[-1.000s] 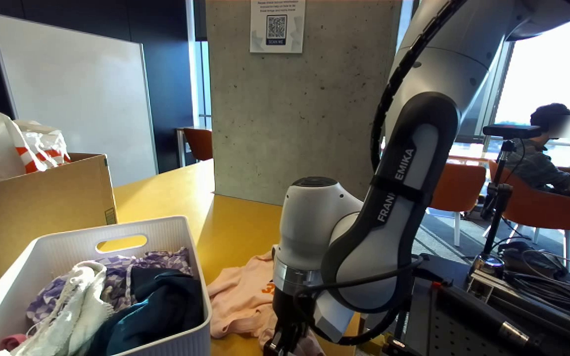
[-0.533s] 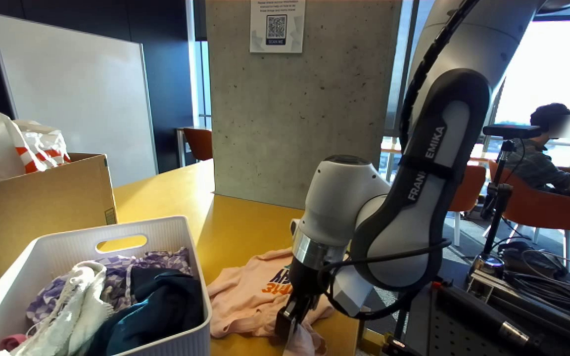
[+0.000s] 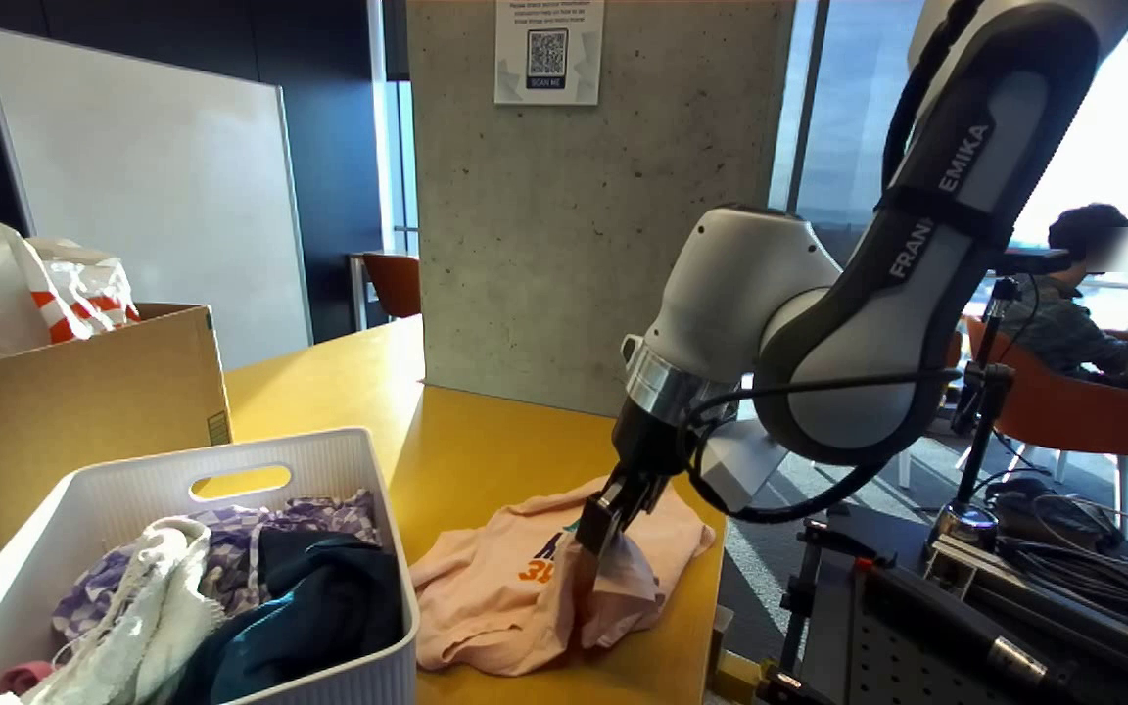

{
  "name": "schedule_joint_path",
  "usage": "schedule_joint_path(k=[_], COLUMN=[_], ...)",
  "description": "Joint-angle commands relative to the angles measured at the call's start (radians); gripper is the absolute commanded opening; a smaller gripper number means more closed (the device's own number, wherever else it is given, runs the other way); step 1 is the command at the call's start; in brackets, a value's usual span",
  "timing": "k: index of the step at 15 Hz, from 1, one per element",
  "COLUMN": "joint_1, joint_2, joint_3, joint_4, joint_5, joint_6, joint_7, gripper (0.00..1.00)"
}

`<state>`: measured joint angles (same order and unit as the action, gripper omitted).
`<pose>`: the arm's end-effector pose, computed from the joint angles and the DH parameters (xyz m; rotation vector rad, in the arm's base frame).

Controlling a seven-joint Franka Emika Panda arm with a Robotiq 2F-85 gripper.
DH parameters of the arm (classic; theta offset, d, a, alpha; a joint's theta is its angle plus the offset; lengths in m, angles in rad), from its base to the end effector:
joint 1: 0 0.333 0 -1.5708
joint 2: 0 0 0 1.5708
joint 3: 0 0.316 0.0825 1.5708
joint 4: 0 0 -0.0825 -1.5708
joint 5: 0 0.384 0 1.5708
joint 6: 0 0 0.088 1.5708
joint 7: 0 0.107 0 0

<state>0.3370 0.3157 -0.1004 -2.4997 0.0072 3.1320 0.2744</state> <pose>0.4817 0.1137 0.1970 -3.0505 0.0535 -0.4850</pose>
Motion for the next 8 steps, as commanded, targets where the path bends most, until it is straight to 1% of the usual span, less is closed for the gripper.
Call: schedule_joint_path(k=[1, 4, 7, 8], joint_1=[0.054, 0.053, 0.036, 0.031], joint_2=[-0.116, -0.142, -0.138, -0.134], joint_3=[-0.135, -0.238, -0.31, -0.325], joint_4=[-0.045, -0.019, 0.012, 0.019], joint_5=[-0.037, -0.084, -0.124, -0.125], joint_6=[-0.063, -0.14, -0.195, -0.208], joint_7=[0.02, 0.03, 0.044, 0.044], gripper=[0.0, 0.0, 0.0, 0.0])
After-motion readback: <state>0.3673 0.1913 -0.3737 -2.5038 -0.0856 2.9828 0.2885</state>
